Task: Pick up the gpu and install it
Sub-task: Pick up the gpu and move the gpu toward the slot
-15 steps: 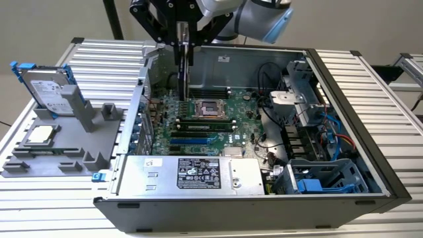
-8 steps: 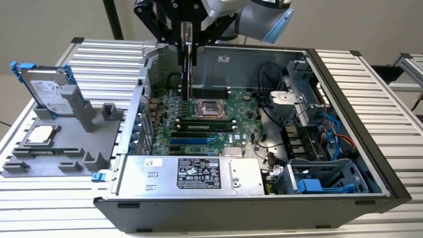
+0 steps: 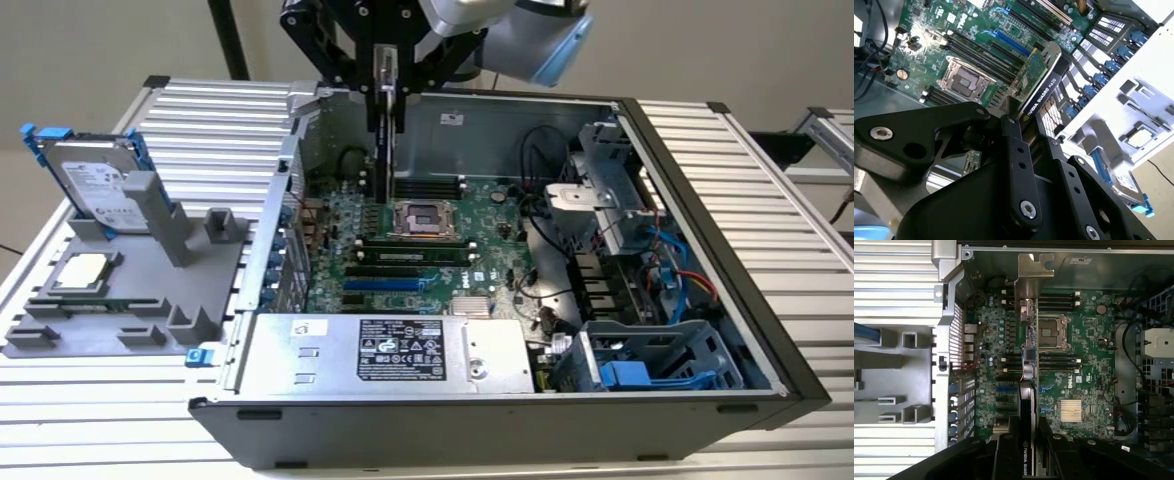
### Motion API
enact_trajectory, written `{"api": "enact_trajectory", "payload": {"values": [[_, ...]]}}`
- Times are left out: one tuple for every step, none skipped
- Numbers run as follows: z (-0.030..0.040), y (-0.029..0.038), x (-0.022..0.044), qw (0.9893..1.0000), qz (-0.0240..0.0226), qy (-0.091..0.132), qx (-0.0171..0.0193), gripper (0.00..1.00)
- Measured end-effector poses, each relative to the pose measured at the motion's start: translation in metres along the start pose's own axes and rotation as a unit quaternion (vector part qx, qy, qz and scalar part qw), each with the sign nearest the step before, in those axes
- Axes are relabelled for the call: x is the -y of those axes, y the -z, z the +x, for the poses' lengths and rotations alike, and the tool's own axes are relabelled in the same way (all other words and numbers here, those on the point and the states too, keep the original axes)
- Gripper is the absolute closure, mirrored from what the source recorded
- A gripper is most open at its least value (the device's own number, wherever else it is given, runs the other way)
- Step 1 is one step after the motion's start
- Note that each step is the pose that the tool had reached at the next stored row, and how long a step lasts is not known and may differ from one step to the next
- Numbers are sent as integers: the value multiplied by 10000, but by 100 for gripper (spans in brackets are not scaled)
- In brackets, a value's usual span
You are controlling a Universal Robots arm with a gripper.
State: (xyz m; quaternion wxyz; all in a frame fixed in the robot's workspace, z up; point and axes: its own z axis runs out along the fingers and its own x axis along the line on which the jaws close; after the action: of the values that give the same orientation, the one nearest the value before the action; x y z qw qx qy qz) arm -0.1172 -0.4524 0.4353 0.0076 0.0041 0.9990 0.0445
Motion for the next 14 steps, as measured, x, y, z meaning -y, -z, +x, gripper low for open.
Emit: {"api": "enact_trajectory", "payload": {"values": [[-7,0,0,10000,0,0,0,100],[-15,-1,0,10000,0,0,1,100],[-23,-1,0,10000,0,0,0,100],[-30,-1,0,10000,0,0,0,100],[-37,-1,0,10000,0,0,0,100],[-45,-1,0,10000,0,0,0,100],[-52,-1,0,10000,0,0,0,100],[-59,-1,0,10000,0,0,0,100],[-67,-1,-1,10000,0,0,0,100],[-75,-2,-1,10000,0,0,0,100],[-82,-1,-1,10000,0,0,0,100],[-89,-2,-1,10000,0,0,0,100],[-96,-2,-1,10000,0,0,1,100],[-103,-2,-1,10000,0,0,0,100]]}}
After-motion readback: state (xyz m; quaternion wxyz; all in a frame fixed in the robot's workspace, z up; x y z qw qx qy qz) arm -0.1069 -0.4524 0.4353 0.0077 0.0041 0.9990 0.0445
